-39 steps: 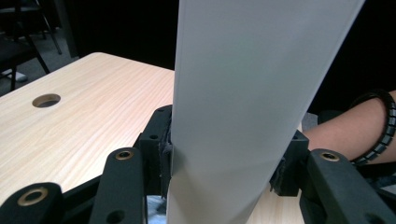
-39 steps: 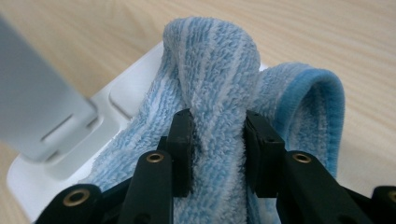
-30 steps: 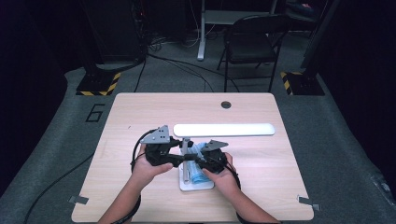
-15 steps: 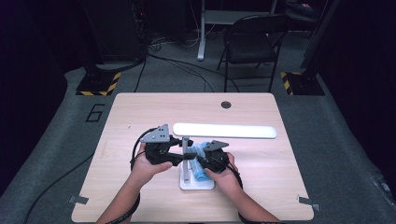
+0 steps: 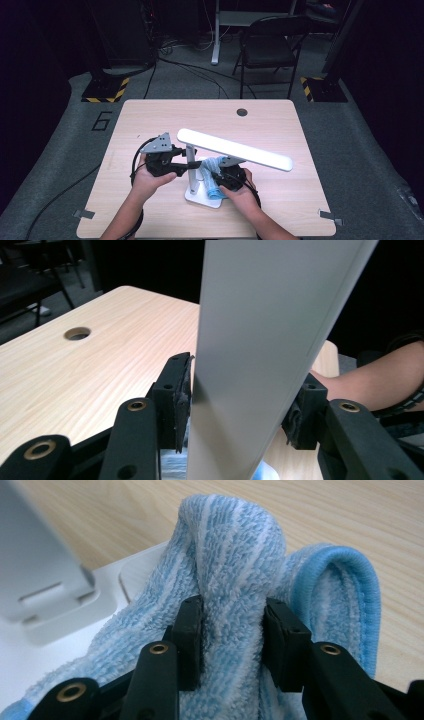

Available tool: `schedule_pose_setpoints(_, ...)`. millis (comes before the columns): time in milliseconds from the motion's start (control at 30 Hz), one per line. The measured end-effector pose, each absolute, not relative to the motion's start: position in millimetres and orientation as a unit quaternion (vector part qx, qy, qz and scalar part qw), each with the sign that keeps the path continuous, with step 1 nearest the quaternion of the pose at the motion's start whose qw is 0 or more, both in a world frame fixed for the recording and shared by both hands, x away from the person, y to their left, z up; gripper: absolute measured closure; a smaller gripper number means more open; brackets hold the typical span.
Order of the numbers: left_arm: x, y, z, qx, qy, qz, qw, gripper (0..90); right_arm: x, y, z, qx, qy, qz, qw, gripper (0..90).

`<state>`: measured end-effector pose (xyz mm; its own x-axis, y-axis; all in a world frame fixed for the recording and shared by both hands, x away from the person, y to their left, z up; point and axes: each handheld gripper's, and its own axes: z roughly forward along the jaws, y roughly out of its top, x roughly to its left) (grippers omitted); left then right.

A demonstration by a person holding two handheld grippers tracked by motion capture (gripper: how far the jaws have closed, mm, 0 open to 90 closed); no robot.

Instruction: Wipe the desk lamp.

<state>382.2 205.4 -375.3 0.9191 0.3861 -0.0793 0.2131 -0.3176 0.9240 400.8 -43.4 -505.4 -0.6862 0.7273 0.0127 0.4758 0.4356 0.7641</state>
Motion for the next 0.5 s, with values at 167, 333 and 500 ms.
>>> schedule_pose_setpoints(167, 385, 217, -378, 0.799, 0.209, 0.084, 0.557, 56.0, 395, -41, -506, 0.365, 0.828, 0.398, 0.153, 62.5)
schedule_pose_setpoints(333, 387, 227, -381, 0.789, 0.236, 0.094, 0.560, 60.3, 390, -41, -506, 0.354, 0.834, 0.397, 0.147, 62.6)
schedule_pose_setpoints(500, 387, 227, -380, 0.791, 0.237, 0.106, 0.554, 63.3, 389, -41, -507, 0.357, 0.831, 0.400, 0.148, 62.6)
